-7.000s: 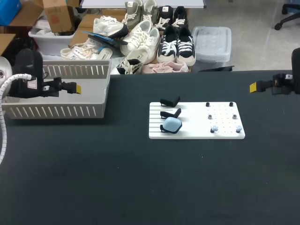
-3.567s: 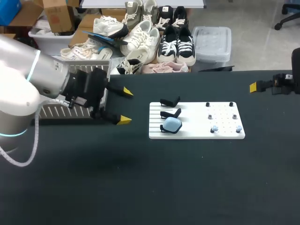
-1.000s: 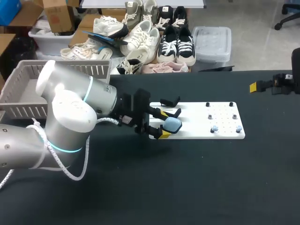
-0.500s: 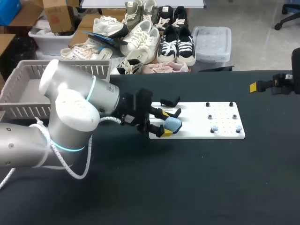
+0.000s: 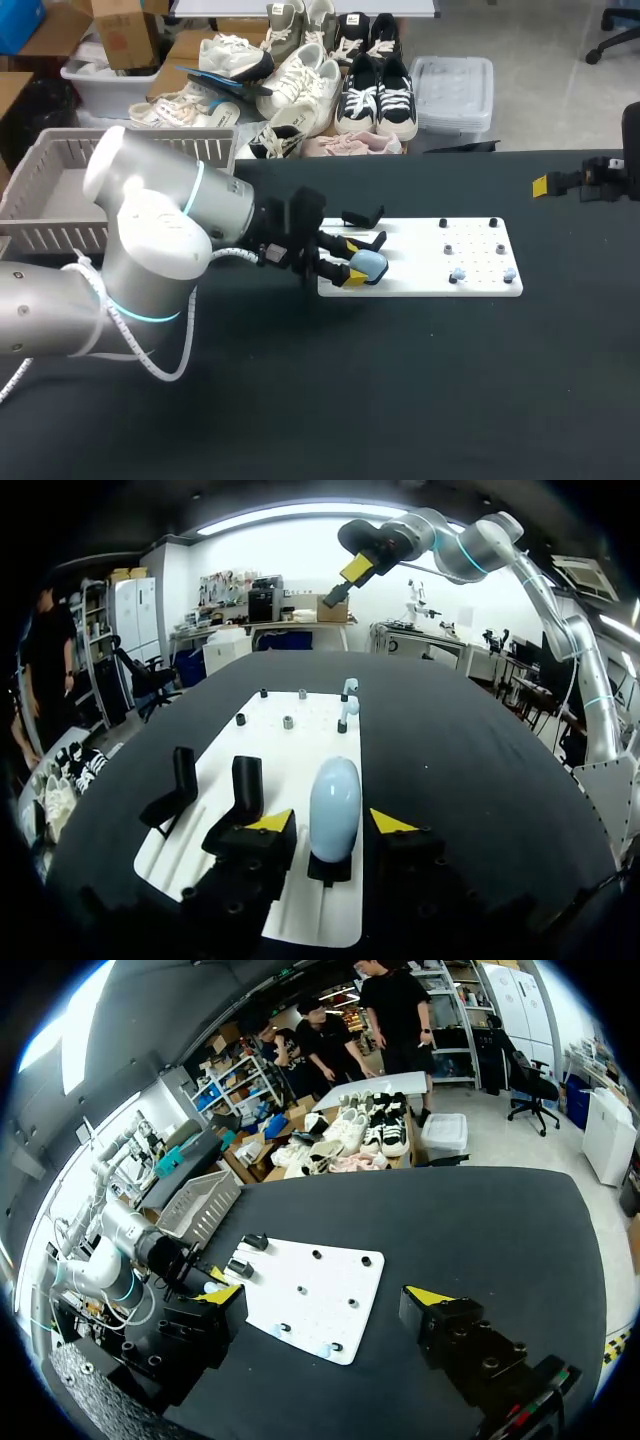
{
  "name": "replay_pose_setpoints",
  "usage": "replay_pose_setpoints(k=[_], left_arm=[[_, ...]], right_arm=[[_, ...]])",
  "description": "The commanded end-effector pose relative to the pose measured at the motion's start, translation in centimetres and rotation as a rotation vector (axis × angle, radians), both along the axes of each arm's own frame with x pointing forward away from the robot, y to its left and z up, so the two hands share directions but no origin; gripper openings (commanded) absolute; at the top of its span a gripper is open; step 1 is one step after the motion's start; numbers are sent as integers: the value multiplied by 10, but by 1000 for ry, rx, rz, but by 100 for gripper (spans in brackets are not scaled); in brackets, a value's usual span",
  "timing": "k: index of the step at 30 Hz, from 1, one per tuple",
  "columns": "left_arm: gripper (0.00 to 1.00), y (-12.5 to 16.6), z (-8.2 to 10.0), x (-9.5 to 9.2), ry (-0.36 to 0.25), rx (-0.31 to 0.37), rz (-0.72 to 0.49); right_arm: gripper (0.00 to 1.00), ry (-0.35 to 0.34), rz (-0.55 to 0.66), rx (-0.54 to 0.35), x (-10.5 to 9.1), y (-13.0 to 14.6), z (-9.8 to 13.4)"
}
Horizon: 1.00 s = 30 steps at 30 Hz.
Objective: Pick up each earbud case from the left stands, insert the matching earbuds, close the lid, and place the case in the box.
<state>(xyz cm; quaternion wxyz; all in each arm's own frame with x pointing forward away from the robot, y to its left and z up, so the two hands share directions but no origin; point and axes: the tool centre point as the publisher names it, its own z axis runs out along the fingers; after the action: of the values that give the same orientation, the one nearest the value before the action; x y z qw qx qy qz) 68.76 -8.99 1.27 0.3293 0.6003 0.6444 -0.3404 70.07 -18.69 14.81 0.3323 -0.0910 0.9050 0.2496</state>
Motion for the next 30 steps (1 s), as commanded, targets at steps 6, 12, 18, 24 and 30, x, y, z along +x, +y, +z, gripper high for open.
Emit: replay_pose_setpoints(k=[6, 12, 18, 24, 30], left_arm=[[45, 0, 0, 0, 7, -3, -1], [41, 0, 1, 0, 12, -8, -2], [36, 0, 1, 0, 17, -8, -2], [33, 0, -1, 0, 24, -8, 0], [27, 0, -2, 0, 27, -7, -3]], right_arm=[[100, 3, 2, -1, 1, 0, 0], [100, 3, 2, -1, 1, 0, 0], [100, 3, 2, -1, 1, 0, 0], [100, 3, 2, -1, 1, 0, 0], [100, 3, 2, -1, 1, 0, 0]])
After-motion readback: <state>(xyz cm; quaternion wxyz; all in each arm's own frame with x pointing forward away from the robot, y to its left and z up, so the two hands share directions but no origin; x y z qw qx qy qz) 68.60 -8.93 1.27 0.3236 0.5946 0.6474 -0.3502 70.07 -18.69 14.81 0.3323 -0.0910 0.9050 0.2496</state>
